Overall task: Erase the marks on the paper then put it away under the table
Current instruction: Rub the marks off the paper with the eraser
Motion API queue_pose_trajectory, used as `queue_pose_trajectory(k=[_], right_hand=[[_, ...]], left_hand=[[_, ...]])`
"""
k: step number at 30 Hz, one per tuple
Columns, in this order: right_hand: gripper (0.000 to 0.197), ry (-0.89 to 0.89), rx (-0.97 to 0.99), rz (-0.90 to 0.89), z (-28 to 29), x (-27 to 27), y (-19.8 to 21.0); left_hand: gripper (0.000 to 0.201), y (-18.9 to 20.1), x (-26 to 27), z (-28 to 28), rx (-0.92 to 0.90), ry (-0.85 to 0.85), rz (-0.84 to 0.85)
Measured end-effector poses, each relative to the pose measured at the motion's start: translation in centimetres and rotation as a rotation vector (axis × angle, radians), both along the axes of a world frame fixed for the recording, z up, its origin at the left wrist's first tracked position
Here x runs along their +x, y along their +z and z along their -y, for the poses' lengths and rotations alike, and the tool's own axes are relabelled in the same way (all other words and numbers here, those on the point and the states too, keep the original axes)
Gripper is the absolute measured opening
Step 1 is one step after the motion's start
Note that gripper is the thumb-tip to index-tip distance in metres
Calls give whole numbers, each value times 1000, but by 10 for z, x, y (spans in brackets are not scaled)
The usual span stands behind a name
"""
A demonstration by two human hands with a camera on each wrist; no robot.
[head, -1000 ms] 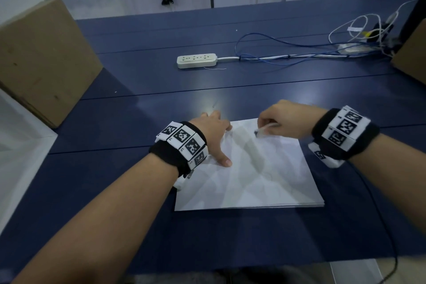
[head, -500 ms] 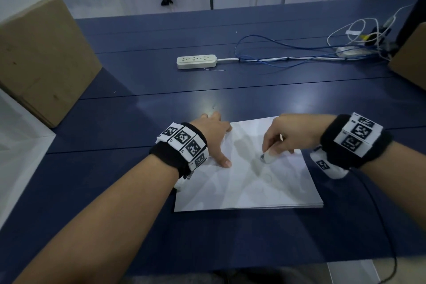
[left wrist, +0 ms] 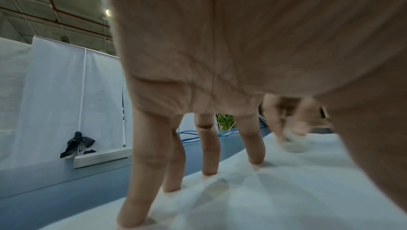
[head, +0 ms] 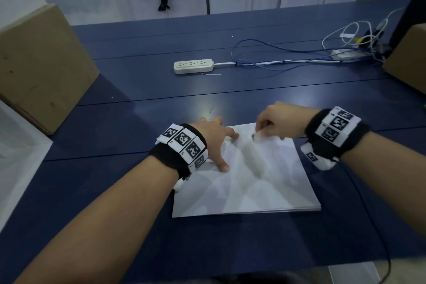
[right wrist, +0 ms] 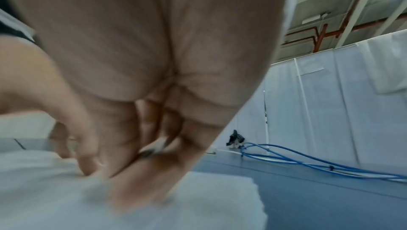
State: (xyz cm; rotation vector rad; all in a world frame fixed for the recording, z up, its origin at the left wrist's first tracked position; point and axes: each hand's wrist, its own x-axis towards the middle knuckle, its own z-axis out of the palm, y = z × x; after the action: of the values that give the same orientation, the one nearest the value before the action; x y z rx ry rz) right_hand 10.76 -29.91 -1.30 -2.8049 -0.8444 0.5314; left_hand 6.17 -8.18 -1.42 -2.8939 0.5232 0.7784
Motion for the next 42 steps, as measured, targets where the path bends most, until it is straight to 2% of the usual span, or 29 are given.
queue_pose_trajectory(k=[2, 3, 7, 9, 13, 15, 17, 19, 21, 23, 26, 27, 28, 32, 33, 38, 40, 42], right_hand=[[21, -75, 33, 117, 1, 10, -3], [21, -79, 52, 121, 3, 10, -3], [10, 91, 1, -183, 10, -17, 2], [8, 142, -36, -248, 9, -25, 2], [16, -32, -2, 56, 6, -2, 1], [15, -89, 13, 154, 8, 6, -1], [14, -36, 27, 67, 12, 1, -1], [8, 75, 4, -159, 13, -14, -1], [8, 133, -23, -275, 13, -24, -1], [12, 74, -7, -169, 12, -16, -1], [23, -67, -6, 118, 11, 4, -1], [24, -76, 4, 141, 12, 5, -1], [23, -64, 14, 111, 13, 4, -1], [8, 111, -37, -253, 13, -24, 0], [8, 129, -47, -264, 11, -26, 0], [21, -50, -1, 117, 8, -1, -3], [19, -57, 27, 152, 11, 0, -6], [16, -10, 31, 39, 15, -9, -4]], left_hand=[[92, 0, -1, 1, 6, 6, 11], [90, -1, -2, 2, 0, 12, 31], [88, -9, -7, 8, -34, 37, 122], [87, -12, -8, 11, -45, 29, 138], [81, -11, -6, 15, -65, -10, 152], [81, -12, -5, 16, -86, -28, 142], [81, -15, -4, 16, -104, -33, 133], [82, -17, -3, 14, -111, -32, 131], [82, -19, -2, 14, -113, -30, 129], [78, -18, -2, 16, -114, -34, 127], [77, -15, 0, 16, -121, -31, 113], [77, -15, 0, 16, -118, -35, 111], [77, -15, 0, 15, -115, -34, 113], [81, -17, 0, 16, -100, -31, 128], [82, -17, 0, 16, -98, -31, 128], [77, -14, 0, 18, -108, -30, 117], [77, -15, 0, 17, -111, -28, 120], [79, -16, 0, 17, -107, -24, 123]])
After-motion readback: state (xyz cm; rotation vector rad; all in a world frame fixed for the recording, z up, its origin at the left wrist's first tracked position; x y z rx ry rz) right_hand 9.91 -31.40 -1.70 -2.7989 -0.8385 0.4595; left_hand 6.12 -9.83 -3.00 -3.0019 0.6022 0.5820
